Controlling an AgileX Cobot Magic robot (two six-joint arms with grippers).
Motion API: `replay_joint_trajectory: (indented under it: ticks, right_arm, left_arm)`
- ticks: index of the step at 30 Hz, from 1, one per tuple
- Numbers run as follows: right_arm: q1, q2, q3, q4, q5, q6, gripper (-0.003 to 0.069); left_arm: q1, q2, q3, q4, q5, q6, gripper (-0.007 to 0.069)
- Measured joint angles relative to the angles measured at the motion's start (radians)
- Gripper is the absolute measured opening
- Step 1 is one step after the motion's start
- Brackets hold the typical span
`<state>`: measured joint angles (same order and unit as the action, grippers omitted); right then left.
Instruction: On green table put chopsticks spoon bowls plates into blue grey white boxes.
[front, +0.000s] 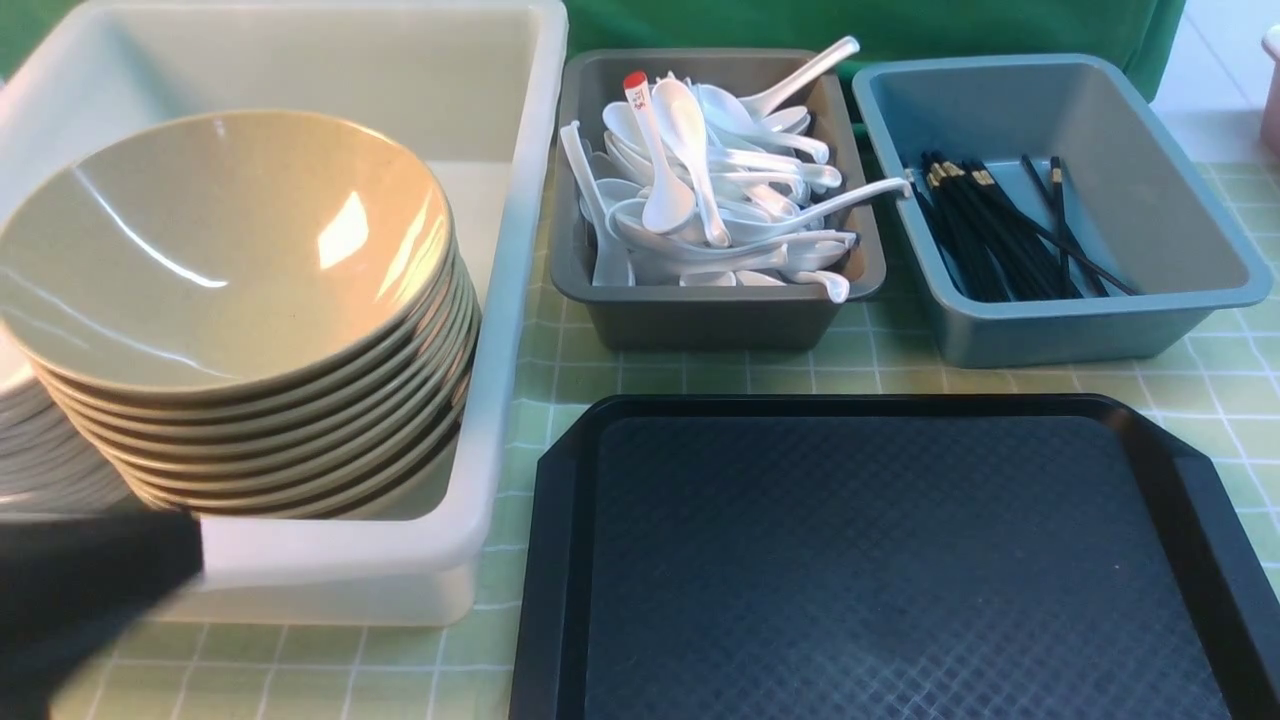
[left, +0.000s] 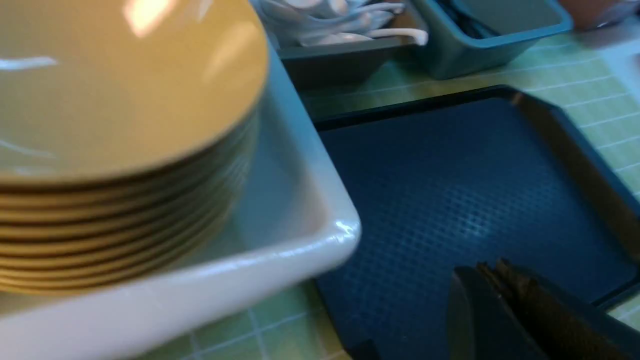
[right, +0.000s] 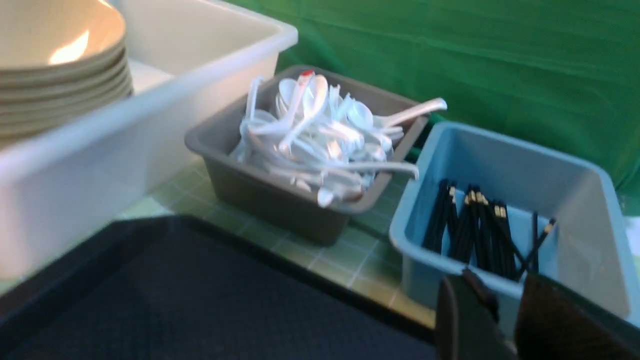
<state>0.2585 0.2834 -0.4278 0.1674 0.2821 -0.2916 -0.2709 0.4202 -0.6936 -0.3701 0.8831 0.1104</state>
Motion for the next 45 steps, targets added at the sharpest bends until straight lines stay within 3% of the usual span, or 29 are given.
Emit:
replay_joint_trajectory:
  ticks: [5, 12, 23, 29, 32, 35, 40, 45]
  right_arm:
    - [0.000, -0.168, 0.228, -0.001, -0.085, -0.041, 0.0183]
    - [0.000, -0.242, 0.308, -0.001, -0.099, -0.048, 0.0184]
    - [0.000, -0.242, 0.367, -0.001, -0.097, -0.048, 0.0195]
    - [0.000, -0.242, 0.369, -0.001, -0.084, -0.048, 0.0199]
    - [0.000, -0.242, 0.370, -0.001, -0.064, -0.049, 0.0202]
    - [0.000, -0.242, 0.370, -0.001, -0.063, -0.049, 0.0204]
    - [0.000, -0.242, 0.370, -0.001, -0.063, -0.049, 0.0206]
    - [0.000, -0.242, 0.370, -0.001, -0.063, -0.049, 0.0215]
  left_arm:
    - [-0.002, -0.159, 0.210, -0.043, -0.301, -0.001, -0.0002]
    - [-0.003, -0.196, 0.327, -0.105, -0.548, -0.003, -0.0002]
    - [-0.003, -0.196, 0.474, -0.104, -0.564, -0.002, -0.0002]
    - [0.002, -0.205, 0.550, 0.051, -0.560, 0.100, -0.0002]
    - [0.055, -0.308, 0.592, 0.237, -0.601, 0.107, -0.0002]
    - [0.114, -0.372, 0.617, 0.311, -0.648, 0.059, -0.0002]
    - [0.239, -0.430, 0.707, 0.346, -0.654, -0.028, -0.0002]
    - [0.254, -0.432, 0.721, 0.354, -0.563, -0.045, -0.0002]
